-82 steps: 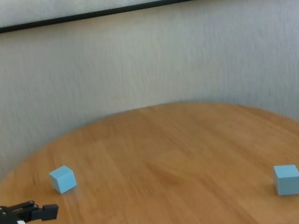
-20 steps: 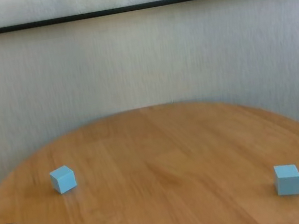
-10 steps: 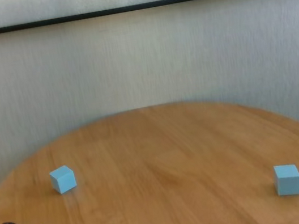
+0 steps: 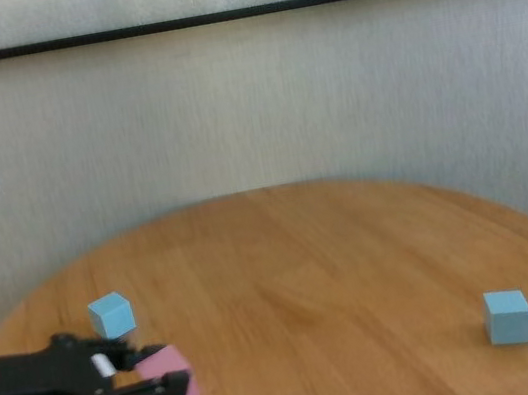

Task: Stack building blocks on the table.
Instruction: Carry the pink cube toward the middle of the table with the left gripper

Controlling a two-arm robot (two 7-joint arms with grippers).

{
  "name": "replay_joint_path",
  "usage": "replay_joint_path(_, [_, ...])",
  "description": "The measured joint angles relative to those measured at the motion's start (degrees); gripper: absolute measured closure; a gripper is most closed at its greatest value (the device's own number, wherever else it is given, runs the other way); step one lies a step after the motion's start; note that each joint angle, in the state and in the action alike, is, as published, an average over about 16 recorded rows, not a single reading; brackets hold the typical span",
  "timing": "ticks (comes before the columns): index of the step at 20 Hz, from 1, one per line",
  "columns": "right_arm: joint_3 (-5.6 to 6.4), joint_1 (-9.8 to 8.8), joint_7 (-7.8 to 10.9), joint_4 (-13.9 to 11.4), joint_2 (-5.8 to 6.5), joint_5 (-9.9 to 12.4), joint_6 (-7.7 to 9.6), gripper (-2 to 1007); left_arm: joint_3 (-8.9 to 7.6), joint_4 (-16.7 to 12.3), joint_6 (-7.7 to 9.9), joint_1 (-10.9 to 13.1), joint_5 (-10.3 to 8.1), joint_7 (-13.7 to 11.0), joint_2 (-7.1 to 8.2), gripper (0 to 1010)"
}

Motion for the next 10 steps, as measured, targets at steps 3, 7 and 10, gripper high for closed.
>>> replay_joint_path(3, [0.0, 0.0, 0.0, 0.0, 0.0, 0.0, 0.0, 0, 0.78, -0.2, 0.19, -1.2, 0.43, -0.1, -1.19, 614])
replay_joint_path(7, [0.0, 0.0, 0.0, 0.0, 0.0, 0.0, 0.0, 0, 2.38, 0.1, 0.35, -3.1, 1.39, -0.5, -2.98, 614])
replay_joint_path(10, [0.0, 0.0, 0.0, 0.0, 0.0, 0.0, 0.0, 0, 3.88, 0.8, 0.49, -4.6, 2.32, -0.9, -4.32, 614])
